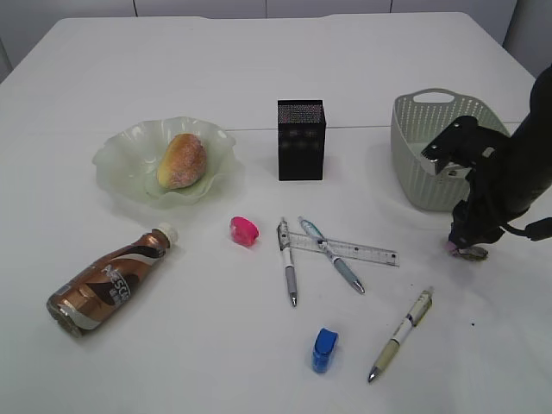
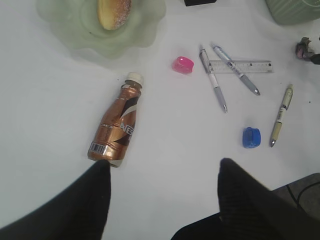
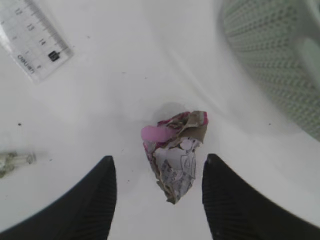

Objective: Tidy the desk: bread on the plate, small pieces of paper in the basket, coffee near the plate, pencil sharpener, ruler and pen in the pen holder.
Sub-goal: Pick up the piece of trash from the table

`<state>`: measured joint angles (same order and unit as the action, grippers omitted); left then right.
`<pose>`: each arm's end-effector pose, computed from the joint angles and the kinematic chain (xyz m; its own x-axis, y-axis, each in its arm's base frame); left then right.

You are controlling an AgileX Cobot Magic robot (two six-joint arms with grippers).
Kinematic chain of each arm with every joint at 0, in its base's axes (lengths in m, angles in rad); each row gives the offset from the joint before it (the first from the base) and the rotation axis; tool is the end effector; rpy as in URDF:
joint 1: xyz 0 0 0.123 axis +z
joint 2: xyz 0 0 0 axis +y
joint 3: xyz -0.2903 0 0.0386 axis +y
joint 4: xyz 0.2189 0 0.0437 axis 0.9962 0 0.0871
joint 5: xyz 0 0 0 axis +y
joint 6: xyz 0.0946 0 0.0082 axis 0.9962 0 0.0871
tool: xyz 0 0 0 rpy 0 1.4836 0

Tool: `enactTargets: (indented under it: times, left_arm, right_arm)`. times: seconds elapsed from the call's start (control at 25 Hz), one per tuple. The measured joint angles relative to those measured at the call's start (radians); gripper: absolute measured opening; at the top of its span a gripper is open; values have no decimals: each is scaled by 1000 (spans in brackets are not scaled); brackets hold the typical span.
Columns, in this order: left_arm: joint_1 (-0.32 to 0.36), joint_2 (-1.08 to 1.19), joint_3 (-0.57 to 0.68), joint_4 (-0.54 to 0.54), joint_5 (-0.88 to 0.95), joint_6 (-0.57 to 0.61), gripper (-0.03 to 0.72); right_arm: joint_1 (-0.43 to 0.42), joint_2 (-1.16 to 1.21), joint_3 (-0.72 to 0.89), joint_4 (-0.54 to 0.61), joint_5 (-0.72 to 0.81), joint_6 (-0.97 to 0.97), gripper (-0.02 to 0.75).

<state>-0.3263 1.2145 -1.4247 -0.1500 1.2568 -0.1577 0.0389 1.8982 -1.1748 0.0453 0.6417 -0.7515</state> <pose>0.1795 -0.0750 0.4201 -0.8379 0.0715 -0.5412 0.2297 0.9455 -0.2307 0.3499 0.0162 0.1824 -0.6915 -0.6829 -0.2353 -0.6625 0.7295 -0.1701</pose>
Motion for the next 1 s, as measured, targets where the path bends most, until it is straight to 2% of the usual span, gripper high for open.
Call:
enactTargets:
  times: [0.16, 0.44, 1.0]
  left_arm:
    - [0, 0, 0, 2, 0, 0, 487]
    - [0, 0, 0, 2, 0, 0, 487]
    - [0, 0, 0, 4, 0, 0, 487]
  right_arm:
    - [0, 0, 0, 0, -20, 47, 439]
    - [0, 33, 0, 0, -27, 135, 500]
    - [0, 75, 2, -51, -72, 142, 507]
